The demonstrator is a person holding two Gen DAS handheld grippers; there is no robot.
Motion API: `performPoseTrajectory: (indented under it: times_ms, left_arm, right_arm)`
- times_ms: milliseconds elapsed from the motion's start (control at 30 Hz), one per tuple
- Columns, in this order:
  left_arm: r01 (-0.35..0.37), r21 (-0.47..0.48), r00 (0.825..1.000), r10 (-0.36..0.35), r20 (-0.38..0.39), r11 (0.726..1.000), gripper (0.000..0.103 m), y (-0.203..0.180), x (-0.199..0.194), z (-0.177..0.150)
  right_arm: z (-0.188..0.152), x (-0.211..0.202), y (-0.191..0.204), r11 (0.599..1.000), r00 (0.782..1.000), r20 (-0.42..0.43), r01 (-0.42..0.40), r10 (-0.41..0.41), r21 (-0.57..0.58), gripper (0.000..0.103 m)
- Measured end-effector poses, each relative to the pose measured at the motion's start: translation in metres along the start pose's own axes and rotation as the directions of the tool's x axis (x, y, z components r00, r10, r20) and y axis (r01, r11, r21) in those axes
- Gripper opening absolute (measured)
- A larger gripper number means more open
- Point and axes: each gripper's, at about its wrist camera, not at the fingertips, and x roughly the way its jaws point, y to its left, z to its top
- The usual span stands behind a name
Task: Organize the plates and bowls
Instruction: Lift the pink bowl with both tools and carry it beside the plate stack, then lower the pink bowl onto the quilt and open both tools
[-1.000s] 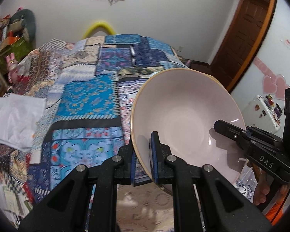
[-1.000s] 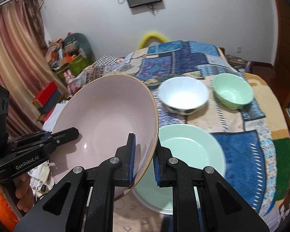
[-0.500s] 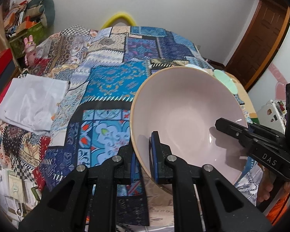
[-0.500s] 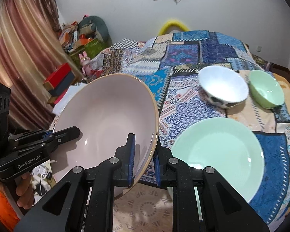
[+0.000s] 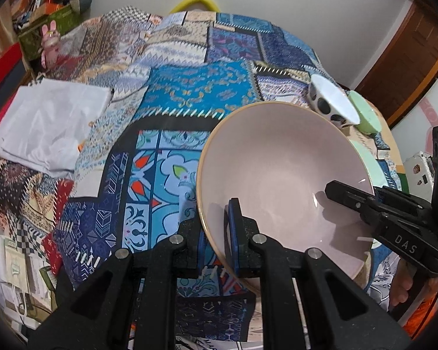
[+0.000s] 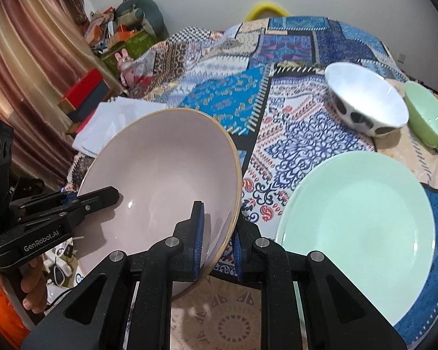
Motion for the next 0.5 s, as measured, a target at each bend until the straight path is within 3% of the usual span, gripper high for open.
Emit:
performPoseTrajectory:
  times_ms: [500]
  left_arm:
    - [-0.007,-0.035,0.997,0.005,-0.071,0.999,0.013,0.018,0.034,-0.007]
  right_arm:
    - [-0.007,0.032,-0.001,1.000,0.996,-0.085,0.000,-0.001,-0.013,0.016]
